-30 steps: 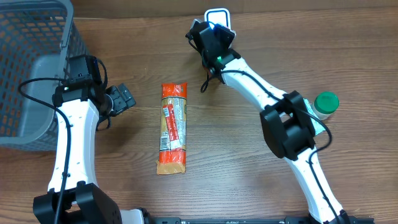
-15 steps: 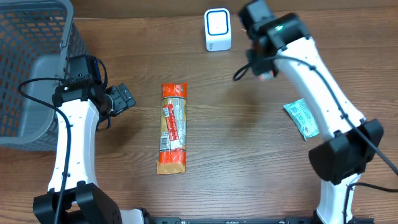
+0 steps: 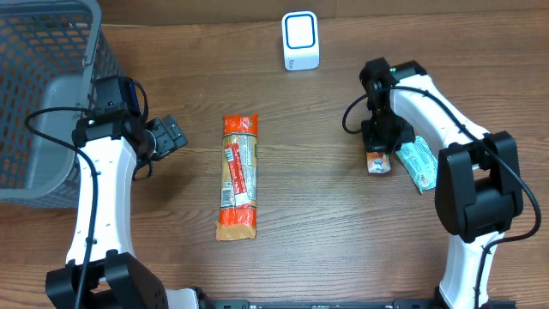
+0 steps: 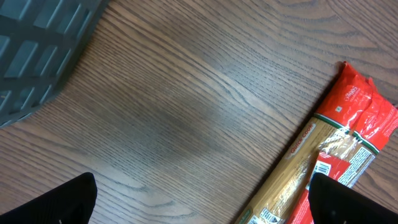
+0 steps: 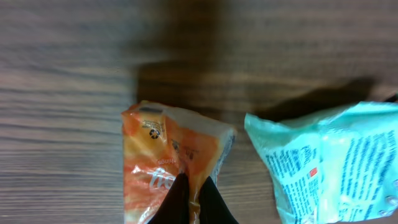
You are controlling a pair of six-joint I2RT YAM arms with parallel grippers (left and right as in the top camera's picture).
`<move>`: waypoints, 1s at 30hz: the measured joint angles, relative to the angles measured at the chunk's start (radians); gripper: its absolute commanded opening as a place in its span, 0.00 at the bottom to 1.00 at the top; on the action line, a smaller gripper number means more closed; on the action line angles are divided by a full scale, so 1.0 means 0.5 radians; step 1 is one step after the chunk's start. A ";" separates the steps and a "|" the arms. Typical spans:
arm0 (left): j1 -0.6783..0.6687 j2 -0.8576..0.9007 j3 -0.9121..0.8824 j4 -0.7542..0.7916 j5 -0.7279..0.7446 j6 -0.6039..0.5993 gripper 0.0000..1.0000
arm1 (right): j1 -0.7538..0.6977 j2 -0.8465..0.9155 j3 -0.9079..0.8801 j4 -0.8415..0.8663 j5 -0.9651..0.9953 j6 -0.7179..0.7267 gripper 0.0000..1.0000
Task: Scan the item barcode
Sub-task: 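Carry the orange packet right and set it beside the green packet, then move the right gripper left to the red spaghetti packet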
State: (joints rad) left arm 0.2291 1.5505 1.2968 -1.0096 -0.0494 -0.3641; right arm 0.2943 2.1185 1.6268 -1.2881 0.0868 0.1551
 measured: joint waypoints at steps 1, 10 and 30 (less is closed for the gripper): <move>0.000 0.000 0.000 0.000 0.000 0.000 1.00 | 0.000 0.000 -0.014 -0.002 0.008 0.004 0.04; 0.000 0.000 0.000 0.000 0.000 0.000 1.00 | 0.000 0.000 -0.019 0.031 0.114 0.017 0.51; 0.000 0.000 0.000 0.000 0.001 0.000 1.00 | 0.288 0.000 -0.082 0.542 -0.751 0.105 1.00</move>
State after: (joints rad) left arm 0.2291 1.5505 1.2968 -1.0096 -0.0490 -0.3641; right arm 0.4381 2.1185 1.5856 -1.0172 -0.2886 0.2077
